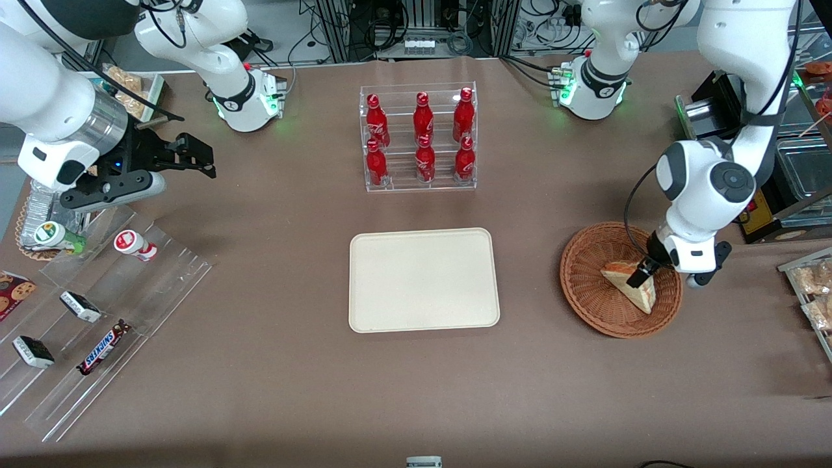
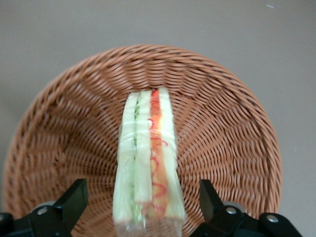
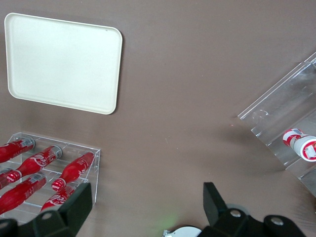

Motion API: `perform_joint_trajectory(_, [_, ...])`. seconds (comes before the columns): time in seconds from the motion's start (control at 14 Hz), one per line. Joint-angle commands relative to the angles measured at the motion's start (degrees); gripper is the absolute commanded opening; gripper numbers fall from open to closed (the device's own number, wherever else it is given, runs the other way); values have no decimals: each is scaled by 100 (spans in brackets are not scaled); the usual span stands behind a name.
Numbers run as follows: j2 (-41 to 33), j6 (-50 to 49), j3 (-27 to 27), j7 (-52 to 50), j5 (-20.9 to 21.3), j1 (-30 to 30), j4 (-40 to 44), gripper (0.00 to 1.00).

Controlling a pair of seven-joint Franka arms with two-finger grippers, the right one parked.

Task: Place sandwich from basket to tray
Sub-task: 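Lower the left gripper and grasp the wrapped sandwich wedge, lift it, then carry the sandwich with the left gripper over the cream tray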

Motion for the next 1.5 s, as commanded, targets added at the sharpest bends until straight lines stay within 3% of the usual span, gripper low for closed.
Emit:
perform_joint_trajectory(0.0, [244, 140, -26, -892, 10, 15, 111, 100])
perform_joint_trajectory(0.14, [227, 140, -26, -877, 185, -20, 103, 100])
perform_joint_trajectory(0.21, [244, 96, -35, -990, 186, -29, 216, 80])
perform_joint_trajectory(0.29, [210, 43, -35, -904, 212, -20, 208, 25])
perform_joint_trajectory(0.36, [201, -53, -52, -869, 229, -46, 217, 6])
perform_joint_trajectory(0.57, [183, -910, -78, -877, 466, -336, 697, 0])
perform_joint_trajectory(0.71, [445, -2113, -96, -790, 843, -765, 1574, 0])
perform_joint_trajectory(0.86, [989, -3135, -96, -396, 802, -1309, 2812, 0])
perform_joint_trajectory(1.14, [1746, -3061, -227, 429, 678, -2286, 3897, 1])
perform_joint_trajectory(1.43, [2116, -2236, -659, 424, 669, -2822, 3987, 2])
